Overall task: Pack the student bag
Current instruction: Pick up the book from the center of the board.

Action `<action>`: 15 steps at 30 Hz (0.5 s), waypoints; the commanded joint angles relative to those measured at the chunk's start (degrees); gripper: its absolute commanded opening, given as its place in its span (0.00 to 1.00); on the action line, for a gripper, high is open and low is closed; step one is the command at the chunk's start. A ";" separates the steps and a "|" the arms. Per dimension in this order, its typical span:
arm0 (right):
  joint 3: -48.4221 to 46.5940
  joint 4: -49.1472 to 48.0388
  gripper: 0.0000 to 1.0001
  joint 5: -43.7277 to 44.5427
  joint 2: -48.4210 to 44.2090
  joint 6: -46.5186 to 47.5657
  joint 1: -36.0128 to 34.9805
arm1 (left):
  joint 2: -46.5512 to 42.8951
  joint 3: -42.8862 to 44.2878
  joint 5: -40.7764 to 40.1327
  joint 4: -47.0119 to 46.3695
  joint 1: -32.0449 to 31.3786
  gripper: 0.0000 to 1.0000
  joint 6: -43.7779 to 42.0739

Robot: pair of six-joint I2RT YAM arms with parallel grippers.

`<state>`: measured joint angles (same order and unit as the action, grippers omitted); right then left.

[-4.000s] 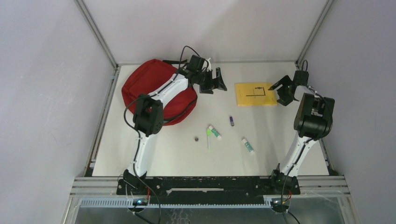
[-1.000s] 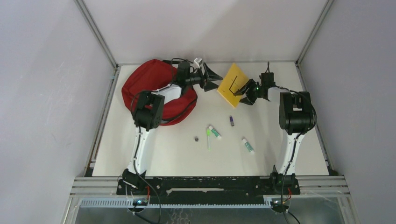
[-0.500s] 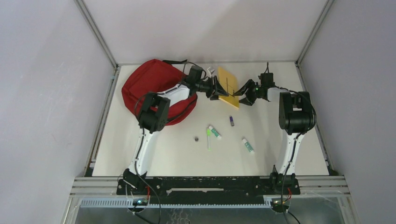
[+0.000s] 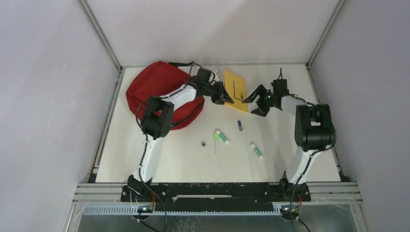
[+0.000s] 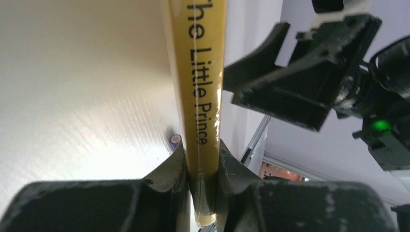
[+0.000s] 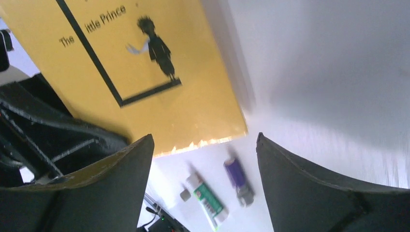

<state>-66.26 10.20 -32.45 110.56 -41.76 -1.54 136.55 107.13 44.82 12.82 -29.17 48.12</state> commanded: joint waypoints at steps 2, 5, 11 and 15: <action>4.97 -0.44 0.89 1.31 -15.79 -0.65 1.10 | -16.25 -1.33 -2.73 -4.56 0.94 0.00 -3.82; 10.09 -6.50 0.91 -1.03 -22.31 -5.06 1.15 | -21.55 -4.75 -4.11 -7.91 0.96 0.00 -2.61; 21.54 -28.44 0.95 -7.56 -30.47 -19.74 1.01 | -31.86 -15.91 -5.38 -24.15 0.87 0.00 5.60; 24.57 -37.86 0.98 -7.11 -32.41 -21.80 -2.19 | -36.20 -22.18 -5.19 -34.29 0.46 0.00 10.35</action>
<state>-43.72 -11.46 -37.56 80.47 -57.04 -1.15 106.56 89.23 38.96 -3.62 -28.16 53.25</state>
